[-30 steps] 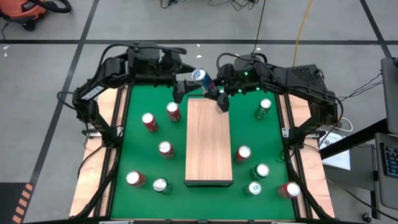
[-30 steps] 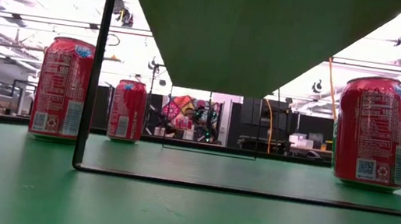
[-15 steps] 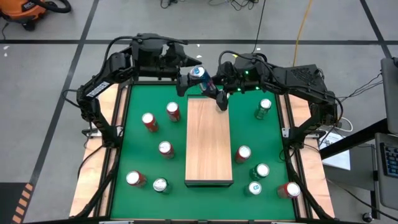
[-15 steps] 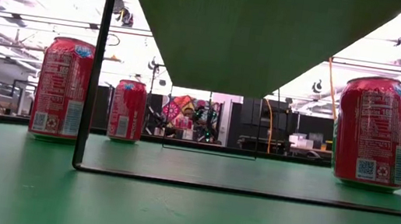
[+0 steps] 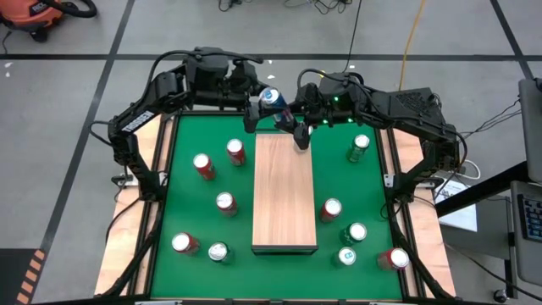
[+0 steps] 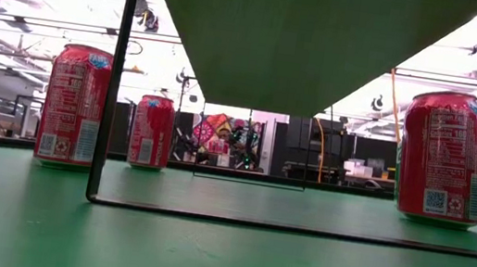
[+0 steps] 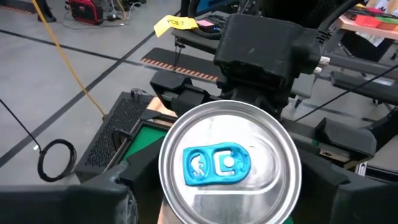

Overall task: Place canned beverage on shelf
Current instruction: Put the blue soda can on the shelf aligned with the other blue soda can

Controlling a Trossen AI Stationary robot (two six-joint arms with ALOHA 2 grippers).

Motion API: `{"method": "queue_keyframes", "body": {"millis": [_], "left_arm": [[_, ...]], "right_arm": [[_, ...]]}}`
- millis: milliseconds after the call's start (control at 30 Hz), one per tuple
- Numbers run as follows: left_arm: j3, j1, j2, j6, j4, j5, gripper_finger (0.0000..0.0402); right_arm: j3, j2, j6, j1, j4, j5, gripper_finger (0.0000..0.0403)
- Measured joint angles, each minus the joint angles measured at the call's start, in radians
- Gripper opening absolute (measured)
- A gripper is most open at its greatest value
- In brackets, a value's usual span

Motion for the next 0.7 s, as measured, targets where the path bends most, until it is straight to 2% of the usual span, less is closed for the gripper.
{"method": "queue_keyframes", "body": {"millis": [367, 500, 700], "left_arm": [[0.000, 0.000, -0.002, 0.002, 0.001, 0.012, 0.0322], [0.000, 0.002, -0.022, -0.050, -0.001, 0.012, 0.0324], [0.000, 0.006, -0.047, -0.045, -0.025, 0.012, 0.0318]], "right_arm": [[0.000, 0.000, 0.000, 0.000, -0.002, -0.002, 0.0238], [0.000, 0.000, 0.030, 0.000, -0.002, -0.004, 0.0238], [0.000, 0.000, 0.033, 0.000, -0.002, -0.007, 0.0238]]}}
